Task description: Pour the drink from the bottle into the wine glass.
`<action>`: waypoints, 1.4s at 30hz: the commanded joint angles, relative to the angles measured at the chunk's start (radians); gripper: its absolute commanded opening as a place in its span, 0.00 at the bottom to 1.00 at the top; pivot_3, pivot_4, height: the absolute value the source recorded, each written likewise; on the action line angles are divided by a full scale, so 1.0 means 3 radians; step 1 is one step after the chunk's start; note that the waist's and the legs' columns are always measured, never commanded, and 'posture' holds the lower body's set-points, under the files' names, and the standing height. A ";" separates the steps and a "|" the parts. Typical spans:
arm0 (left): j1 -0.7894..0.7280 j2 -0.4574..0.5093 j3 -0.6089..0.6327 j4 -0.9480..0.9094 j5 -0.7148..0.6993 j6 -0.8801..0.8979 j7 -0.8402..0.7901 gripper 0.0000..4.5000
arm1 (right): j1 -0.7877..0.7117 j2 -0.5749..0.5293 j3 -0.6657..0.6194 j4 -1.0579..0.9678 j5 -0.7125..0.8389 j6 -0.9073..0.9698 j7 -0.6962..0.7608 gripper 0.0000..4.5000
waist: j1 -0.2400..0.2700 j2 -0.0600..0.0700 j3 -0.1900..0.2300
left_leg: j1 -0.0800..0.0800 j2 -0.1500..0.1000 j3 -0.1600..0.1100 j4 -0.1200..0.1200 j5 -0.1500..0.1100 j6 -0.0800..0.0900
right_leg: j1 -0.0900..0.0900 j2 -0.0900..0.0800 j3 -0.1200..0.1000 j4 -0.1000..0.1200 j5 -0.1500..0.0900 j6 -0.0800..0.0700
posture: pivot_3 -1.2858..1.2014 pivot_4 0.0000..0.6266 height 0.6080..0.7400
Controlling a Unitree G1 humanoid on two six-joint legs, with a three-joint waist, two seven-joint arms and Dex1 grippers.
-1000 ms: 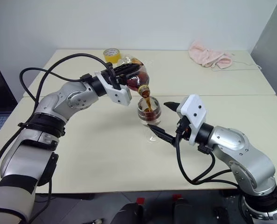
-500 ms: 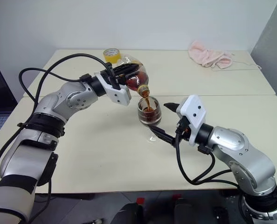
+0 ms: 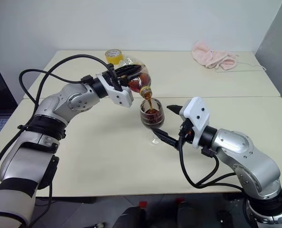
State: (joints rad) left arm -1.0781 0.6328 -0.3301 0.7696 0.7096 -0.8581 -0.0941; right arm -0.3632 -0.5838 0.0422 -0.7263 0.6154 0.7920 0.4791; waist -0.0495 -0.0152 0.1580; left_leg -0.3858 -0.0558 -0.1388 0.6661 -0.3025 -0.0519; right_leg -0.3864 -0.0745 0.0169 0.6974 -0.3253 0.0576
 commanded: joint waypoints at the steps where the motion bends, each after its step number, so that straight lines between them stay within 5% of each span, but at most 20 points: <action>1: -0.0114 0.0053 0.0033 -0.0053 -0.0035 -0.0006 0.0065 0.17 | 0.0005 -0.0021 -0.0065 -0.0147 0.0042 -0.0035 0.0022 1.00 | 0.0000 0.0000 0.0000 | 0.0000 0.0000 0.0000 0.0000 0.0000 0.0000 | 0.0000 0.0000 0.0000 0.0000 0.0000 0.0000 | 0.52 0.24 1.00; 16: -0.0057 0.0025 0.0074 -0.0055 -0.0144 0.0046 -0.0007 0.17 | -0.0015 -0.0020 -0.0061 -0.0147 0.0057 -0.0018 0.0023 1.00 | -0.0001 0.0000 0.0000 | 0.0000 0.0000 0.0000 0.0000 0.0000 0.0000 | 0.0000 0.0000 0.0000 0.0000 0.0000 0.0000 | 0.52 0.24 1.00; 42: 0.0574 -0.0212 0.0448 -0.0767 -0.1306 0.0943 -0.0758 0.17 | -0.0024 -0.0034 -0.0036 -0.0099 0.0006 -0.0062 0.0141 1.00 | -0.0012 0.0000 -0.0001 | -0.0001 0.0000 -0.0001 0.0002 0.0000 0.0000 | -0.0002 -0.0001 0.0000 0.0001 0.0000 0.0000 | 0.52 0.24 1.00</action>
State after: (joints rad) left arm -0.9035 0.5673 -0.2403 0.5959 0.3661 -0.6012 -0.3108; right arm -0.3637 -0.5878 0.0422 -0.7321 0.6131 0.7916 0.5149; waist -0.0533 -0.0153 0.1578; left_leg -0.3861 -0.0557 -0.1392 0.6668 -0.3025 -0.0519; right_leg -0.3869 -0.0748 0.0170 0.6977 -0.3253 0.0576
